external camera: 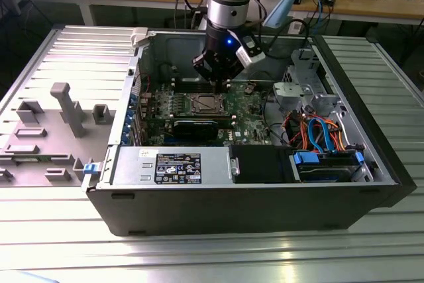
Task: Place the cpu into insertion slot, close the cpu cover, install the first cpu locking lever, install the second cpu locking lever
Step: 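Install the first cpu locking lever, then install the second cpu locking lever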
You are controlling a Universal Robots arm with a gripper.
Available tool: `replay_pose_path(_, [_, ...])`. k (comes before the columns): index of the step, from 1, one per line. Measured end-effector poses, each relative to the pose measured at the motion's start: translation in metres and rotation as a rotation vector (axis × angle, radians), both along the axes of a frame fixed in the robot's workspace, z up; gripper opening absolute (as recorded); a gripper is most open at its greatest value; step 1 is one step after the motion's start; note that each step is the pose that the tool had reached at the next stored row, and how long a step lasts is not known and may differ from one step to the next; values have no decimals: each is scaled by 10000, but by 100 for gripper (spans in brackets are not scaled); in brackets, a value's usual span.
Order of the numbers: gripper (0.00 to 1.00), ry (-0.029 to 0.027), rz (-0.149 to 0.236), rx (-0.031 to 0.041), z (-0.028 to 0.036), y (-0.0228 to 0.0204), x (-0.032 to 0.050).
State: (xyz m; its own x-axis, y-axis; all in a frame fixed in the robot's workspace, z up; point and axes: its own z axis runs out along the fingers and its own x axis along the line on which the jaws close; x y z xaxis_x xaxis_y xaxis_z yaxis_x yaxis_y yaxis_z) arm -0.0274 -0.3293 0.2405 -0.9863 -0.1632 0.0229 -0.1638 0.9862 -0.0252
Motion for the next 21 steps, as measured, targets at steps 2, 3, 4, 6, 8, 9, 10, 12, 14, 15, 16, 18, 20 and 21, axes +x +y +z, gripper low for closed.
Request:
replay_pose_path(2, [11, 0, 0, -1, 1, 0, 0])
replay_pose_path(3, [11, 0, 0, -1, 1, 0, 0])
replay_pose_path(4, [11, 0, 0, 0, 2, 0, 0])
replay_pose_path(6, [11, 0, 0, 0, 2, 0, 0])
replay_pose_path(8, [11, 0, 0, -1, 3, -1, 0])
replay_pose_path(9, [11, 2, 2, -5, 4, -7, 0])
replay_pose_path(10, [11, 1, 2, -2, 3, -16, 0])
replay_pose_path(12, [11, 1, 1, -2, 1, -48, 0])
replay_pose_path(14, [11, 0, 1, -1, -3, -87, 0])
replay_pose_path(15, [11, 0, 0, -1, -6, -103, 0])
replay_pose_path(16, [11, 0, -2, -1, -12, -132, 0])
replay_pose_path(18, [11, 1, -1, 6, -28, -181, 0])
replay_pose_path(20, [11, 1, 0, 57, -37, -214, 0])
replay_pose_path(21, [11, 2, -1, 116, -40, -230, 0])
